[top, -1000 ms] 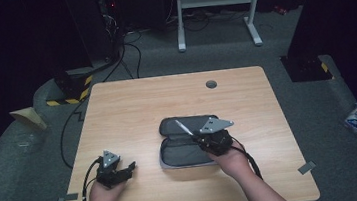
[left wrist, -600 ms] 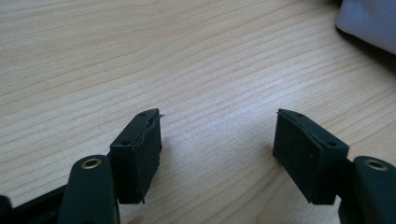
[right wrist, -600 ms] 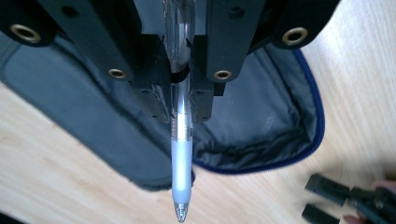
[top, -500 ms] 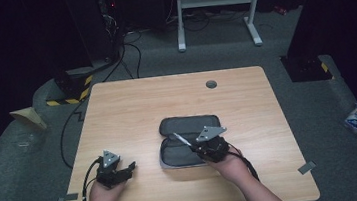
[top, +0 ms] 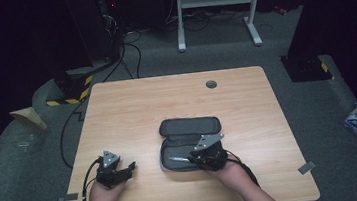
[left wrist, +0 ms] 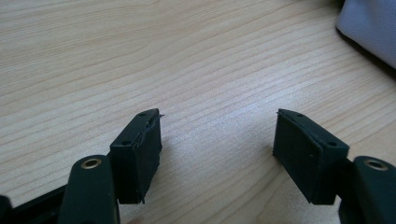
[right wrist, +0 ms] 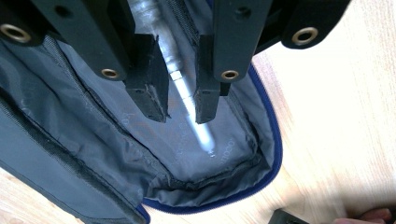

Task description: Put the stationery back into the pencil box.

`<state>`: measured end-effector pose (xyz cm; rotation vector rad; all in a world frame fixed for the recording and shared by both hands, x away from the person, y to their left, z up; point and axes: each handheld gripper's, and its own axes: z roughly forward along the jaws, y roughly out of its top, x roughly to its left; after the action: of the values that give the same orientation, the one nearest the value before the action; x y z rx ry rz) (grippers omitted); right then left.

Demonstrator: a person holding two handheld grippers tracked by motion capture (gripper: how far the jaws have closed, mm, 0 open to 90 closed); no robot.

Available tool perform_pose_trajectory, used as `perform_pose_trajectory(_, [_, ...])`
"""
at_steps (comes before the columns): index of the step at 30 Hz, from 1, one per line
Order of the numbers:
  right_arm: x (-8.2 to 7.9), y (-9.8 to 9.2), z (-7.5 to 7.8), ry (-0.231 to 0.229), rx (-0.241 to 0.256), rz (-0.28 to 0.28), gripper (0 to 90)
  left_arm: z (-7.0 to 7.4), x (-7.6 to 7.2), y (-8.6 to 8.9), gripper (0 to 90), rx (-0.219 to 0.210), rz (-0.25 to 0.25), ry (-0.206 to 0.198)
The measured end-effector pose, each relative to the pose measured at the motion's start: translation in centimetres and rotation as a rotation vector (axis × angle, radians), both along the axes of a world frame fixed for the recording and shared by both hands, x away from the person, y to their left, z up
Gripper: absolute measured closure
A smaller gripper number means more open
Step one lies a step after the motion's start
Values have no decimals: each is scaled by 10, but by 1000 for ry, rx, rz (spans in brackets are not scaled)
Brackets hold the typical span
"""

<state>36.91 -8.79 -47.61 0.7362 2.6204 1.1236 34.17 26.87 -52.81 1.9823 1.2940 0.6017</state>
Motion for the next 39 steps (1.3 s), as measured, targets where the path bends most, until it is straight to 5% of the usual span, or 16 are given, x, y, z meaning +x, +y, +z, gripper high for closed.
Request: perform_pose_trajectory(39, [5, -37, 10, -71, 95, -155, 638, 0, -1, -1, 324, -3, 5, 0])
